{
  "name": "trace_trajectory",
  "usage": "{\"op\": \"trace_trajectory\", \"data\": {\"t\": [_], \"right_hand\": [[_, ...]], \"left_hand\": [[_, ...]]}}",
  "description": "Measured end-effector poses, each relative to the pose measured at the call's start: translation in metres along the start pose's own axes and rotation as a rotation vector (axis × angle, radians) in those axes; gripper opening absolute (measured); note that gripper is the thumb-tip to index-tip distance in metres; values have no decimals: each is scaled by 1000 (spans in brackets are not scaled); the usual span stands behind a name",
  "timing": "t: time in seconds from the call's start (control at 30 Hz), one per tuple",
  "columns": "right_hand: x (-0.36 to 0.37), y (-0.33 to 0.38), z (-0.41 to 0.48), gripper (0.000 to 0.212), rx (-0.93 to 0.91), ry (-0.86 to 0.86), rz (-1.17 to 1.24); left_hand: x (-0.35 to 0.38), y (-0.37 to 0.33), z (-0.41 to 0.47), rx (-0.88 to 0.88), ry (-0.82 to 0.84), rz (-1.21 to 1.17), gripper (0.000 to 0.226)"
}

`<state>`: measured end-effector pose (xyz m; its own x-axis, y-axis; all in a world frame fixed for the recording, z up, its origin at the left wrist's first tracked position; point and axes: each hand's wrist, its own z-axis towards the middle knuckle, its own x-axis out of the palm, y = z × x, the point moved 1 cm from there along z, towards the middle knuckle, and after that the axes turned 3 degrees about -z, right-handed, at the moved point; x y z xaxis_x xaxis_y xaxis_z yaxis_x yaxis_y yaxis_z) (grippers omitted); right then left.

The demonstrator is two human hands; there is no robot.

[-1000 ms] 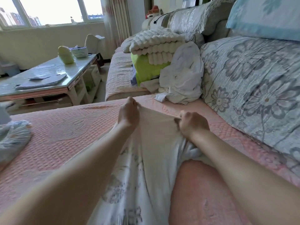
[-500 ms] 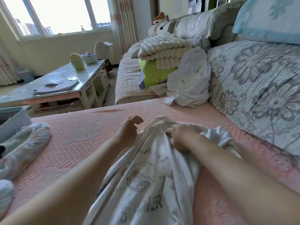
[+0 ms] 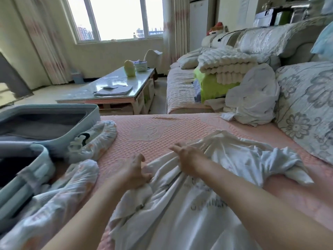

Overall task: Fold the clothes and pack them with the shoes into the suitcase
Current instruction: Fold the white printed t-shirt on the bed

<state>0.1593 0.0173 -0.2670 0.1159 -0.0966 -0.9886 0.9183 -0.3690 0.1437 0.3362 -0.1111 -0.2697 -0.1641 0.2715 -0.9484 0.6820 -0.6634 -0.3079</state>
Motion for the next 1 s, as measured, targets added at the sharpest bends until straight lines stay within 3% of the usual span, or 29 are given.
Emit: {"op": "trace_trajectory", "data": {"t": [0.07, 0.13, 0.2, 0.3, 0.33, 0.37, 0.43, 0.47, 0.5, 0.57, 0.67, 0.77, 0.83, 0.9, 1.0], "right_hand": [[10, 15, 0, 56, -46, 0, -84], [18, 24, -6, 38, -81, -69, -165], [24, 30, -11, 15, -76, -270, -201], [20, 27, -16, 20, -86, -522, -188], [16, 28, -19, 14, -124, -508, -159], [16, 27, -22, 3, -193, -468, -149], [19, 24, -27, 24, -224, -238, -104], [18, 25, -31, 30, -175, -139, -45], [19, 24, -34, 31, -104, -76, 50], [20, 19, -32, 23, 34, -161, 205], [14, 6, -20, 18, 172, -350, 142], [7, -9, -12, 25, 297, -99, -35], [6, -21, -10, 29, 304, 23, -130], [4, -29, -5, 25, 275, -42, -189], [-3, -34, 3, 24, 268, -212, -211]], "left_hand": [[-3, 11, -5, -50, 45, 1, 57], [-11, 18, -6, -36, -24, -120, 28], [-21, 23, -5, 41, -238, -233, 18], [-47, 25, -6, 246, -648, -198, 34], [-54, 26, -7, 276, -601, -155, 37], [-59, 28, -8, 280, -419, -83, 35], [-54, 33, -13, 222, 124, 69, 24], [-49, 35, -17, 168, 310, 92, 20], [-43, 36, -20, 120, 384, 89, 20], [-37, 33, -21, 100, 258, 106, 24], [-39, 23, -17, 207, 6, 226, 34], [-34, 16, -13, 266, 61, 264, 45], [-30, 12, -7, 243, 46, 275, 30], [-29, 9, 0, 210, -57, 206, 15], [-28, 7, 13, 207, -287, 147, 20]]}}
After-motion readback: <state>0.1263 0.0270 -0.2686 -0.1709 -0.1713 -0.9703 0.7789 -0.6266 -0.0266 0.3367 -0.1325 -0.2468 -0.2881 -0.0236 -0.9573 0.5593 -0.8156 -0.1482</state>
